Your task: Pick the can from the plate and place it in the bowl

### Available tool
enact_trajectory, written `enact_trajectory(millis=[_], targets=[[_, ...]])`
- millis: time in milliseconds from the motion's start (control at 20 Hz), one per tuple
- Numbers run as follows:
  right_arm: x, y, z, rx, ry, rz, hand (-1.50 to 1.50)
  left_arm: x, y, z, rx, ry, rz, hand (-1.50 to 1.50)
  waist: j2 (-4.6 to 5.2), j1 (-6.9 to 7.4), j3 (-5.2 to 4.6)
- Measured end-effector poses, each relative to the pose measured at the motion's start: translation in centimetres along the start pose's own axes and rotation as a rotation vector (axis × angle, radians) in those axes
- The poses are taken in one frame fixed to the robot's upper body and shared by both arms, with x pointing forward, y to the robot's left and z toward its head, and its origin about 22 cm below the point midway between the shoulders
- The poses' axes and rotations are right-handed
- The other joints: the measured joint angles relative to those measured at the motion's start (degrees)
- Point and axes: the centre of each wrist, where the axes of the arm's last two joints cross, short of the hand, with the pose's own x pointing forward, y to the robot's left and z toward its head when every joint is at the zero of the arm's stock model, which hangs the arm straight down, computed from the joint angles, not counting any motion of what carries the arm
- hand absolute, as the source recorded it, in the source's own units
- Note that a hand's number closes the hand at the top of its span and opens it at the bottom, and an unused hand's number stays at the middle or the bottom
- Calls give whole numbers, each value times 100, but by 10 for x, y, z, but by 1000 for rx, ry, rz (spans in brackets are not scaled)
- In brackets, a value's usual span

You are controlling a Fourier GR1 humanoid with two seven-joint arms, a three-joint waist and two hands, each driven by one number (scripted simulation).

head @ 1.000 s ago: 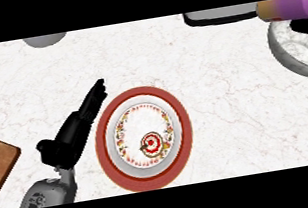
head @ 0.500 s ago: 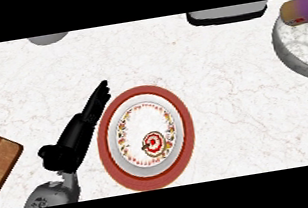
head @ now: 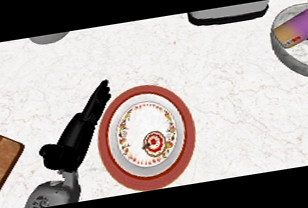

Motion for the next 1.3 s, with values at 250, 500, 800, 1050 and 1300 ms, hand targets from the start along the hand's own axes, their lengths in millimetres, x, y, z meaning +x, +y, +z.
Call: enact_trajectory(millis=[250, 500, 800, 1050, 1300], targets=[[0, -13, -8, -108, -21, -109, -150, 0, -4, 0, -5, -4, -5, 0, -2, 2, -1], [-20, -40, -8, -250, 34, -285, -150, -3, 1, 0, 5, -2, -4, 0, -5, -41, -2], [-68, -63, 8, -335, 119, -445, -150, -1, 4, 0, 10, -1, 0, 0, -16, -76, -2], [-125, -89, 38, -419, 165, -529, -150, -4, 7, 2, 15, 3, 2, 0, -9, -95, 4], [-177, -106, 76, -457, 171, -580, -150, -7, 9, -2, 20, 0, 2, 0, -1, -115, 10]])
